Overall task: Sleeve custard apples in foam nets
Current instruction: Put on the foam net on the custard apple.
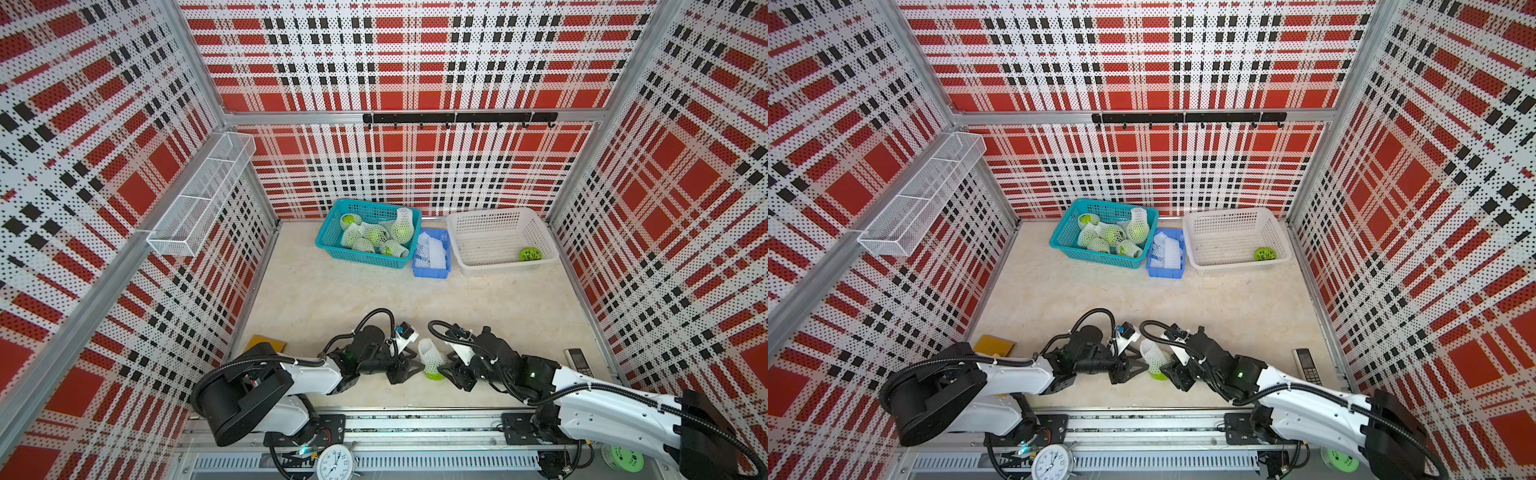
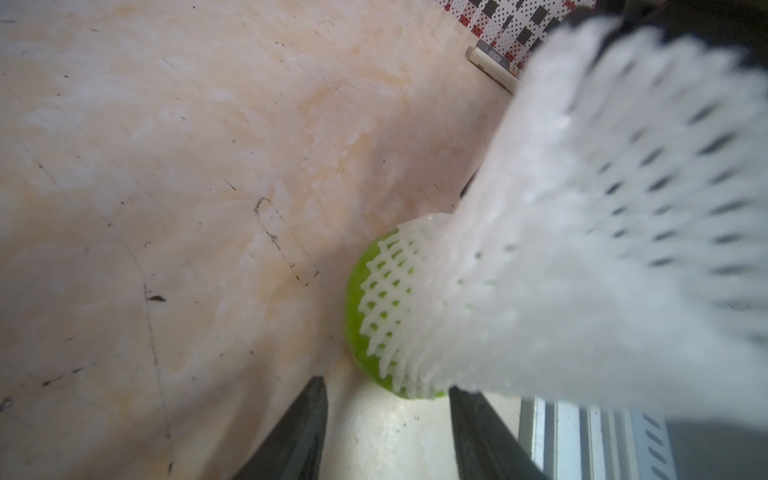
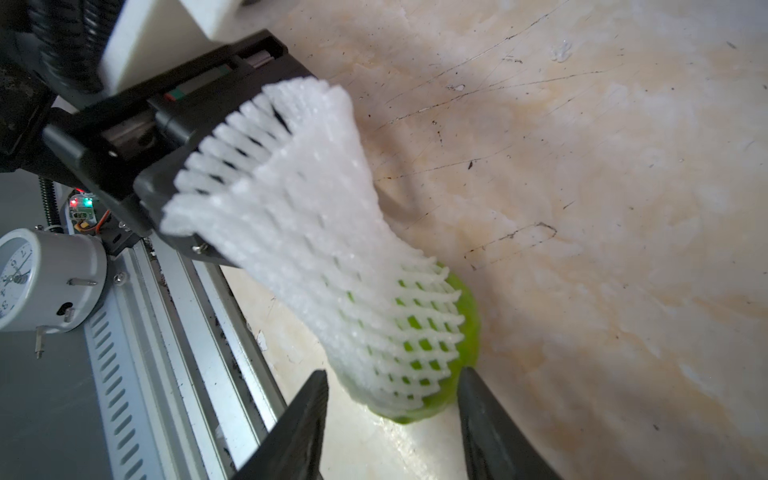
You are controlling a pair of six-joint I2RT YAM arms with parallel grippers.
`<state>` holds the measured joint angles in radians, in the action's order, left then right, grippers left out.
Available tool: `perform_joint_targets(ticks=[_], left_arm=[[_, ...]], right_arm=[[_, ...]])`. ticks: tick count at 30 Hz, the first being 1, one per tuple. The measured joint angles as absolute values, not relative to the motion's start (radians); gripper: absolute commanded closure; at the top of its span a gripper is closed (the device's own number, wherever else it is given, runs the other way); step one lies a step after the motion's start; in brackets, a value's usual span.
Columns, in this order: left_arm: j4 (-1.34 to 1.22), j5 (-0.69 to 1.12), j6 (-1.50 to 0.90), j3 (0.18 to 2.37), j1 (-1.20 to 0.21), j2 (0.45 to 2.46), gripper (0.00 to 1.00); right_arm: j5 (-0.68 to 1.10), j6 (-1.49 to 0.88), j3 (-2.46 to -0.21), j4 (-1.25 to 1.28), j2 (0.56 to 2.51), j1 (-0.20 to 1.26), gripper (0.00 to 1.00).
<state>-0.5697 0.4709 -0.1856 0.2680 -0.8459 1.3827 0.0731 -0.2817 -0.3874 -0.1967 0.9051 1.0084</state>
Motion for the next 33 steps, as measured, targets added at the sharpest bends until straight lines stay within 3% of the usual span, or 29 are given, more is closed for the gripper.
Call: perform_joint_targets(ticks=[6, 15, 25, 33], left_arm=[[-0.567, 0.471, -0.185, 0.285, -0.846, 1.393, 0.53], [-0.564, 0.472, -0.184, 0.302, -0.847, 1.402, 0.62], [-0.552, 0.480, -0.181, 0.304, -0.848, 1.406, 0.83], [-0.547, 0.484, -0.180, 0.318, -0.848, 1.409, 0.95]], right_arm=[[0.080, -0.282, -0.371, -0.192, 0.860, 1.007, 0.49], [0.079, -0.281, -0.366, -0.167, 0.826, 1.007, 0.63], [0.062, -0.287, -0.366, -0.125, 0.942, 1.004, 0.86], [0.060, -0.290, -0.366, -0.116, 0.941, 1.004, 0.91]])
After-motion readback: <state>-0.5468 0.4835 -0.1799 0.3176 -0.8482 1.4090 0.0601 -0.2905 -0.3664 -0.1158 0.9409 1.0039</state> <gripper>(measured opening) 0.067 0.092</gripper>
